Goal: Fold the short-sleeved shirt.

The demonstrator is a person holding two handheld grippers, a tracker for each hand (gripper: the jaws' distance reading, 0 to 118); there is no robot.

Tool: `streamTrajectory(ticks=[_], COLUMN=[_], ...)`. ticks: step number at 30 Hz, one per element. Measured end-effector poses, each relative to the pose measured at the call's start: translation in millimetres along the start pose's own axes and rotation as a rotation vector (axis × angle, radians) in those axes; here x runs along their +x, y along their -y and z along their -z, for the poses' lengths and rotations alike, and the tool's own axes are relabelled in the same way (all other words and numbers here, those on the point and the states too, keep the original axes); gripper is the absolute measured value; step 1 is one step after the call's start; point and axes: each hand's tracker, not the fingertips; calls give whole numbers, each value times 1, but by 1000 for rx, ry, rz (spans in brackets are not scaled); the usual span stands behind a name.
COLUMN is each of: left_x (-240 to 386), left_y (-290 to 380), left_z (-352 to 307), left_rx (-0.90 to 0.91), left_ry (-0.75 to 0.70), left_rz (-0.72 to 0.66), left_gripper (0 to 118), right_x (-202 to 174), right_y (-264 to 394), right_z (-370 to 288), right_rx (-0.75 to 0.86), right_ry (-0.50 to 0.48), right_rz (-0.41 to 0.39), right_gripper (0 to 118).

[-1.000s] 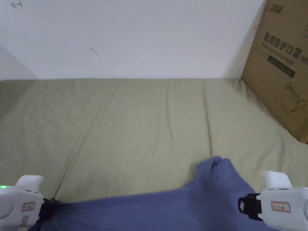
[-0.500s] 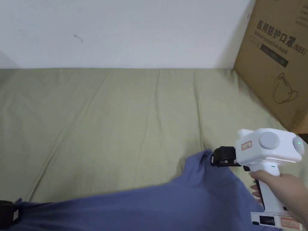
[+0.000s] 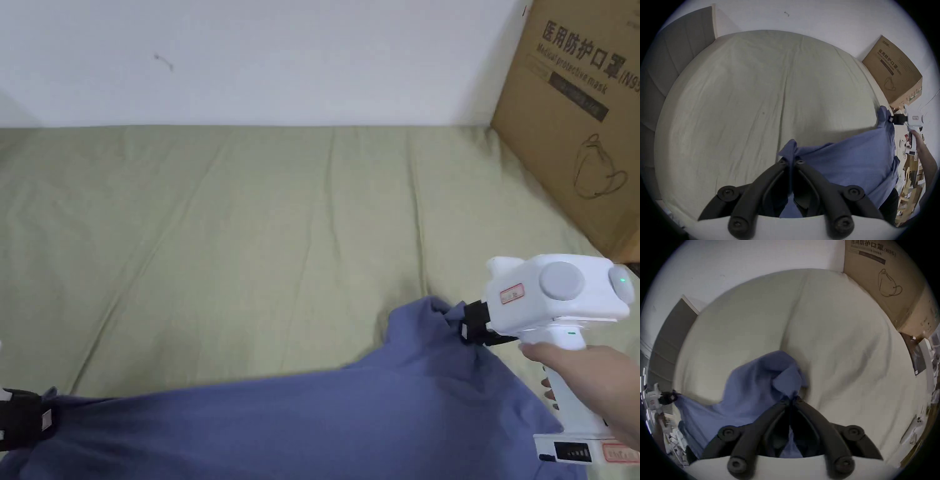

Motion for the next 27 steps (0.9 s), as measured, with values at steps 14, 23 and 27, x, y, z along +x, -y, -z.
streamTrajectory(ticks=[14,23,27], left_x=[1,-6,-15], left_y=[42,139,172], left_z=[-110,-136,-123], left_rx=[141,37,-34], left_ry=[109,124,134], left_rz=[32,67,31], left_gripper=[3,3,3], right_x=[28,38,42], right_y=[105,233,272], right_z=[-196,-221,-202], right_rx=[195,89,-7], right_ry=[-97,-95,-81], right_rz=[122,149,187], right_gripper=[1,1,1])
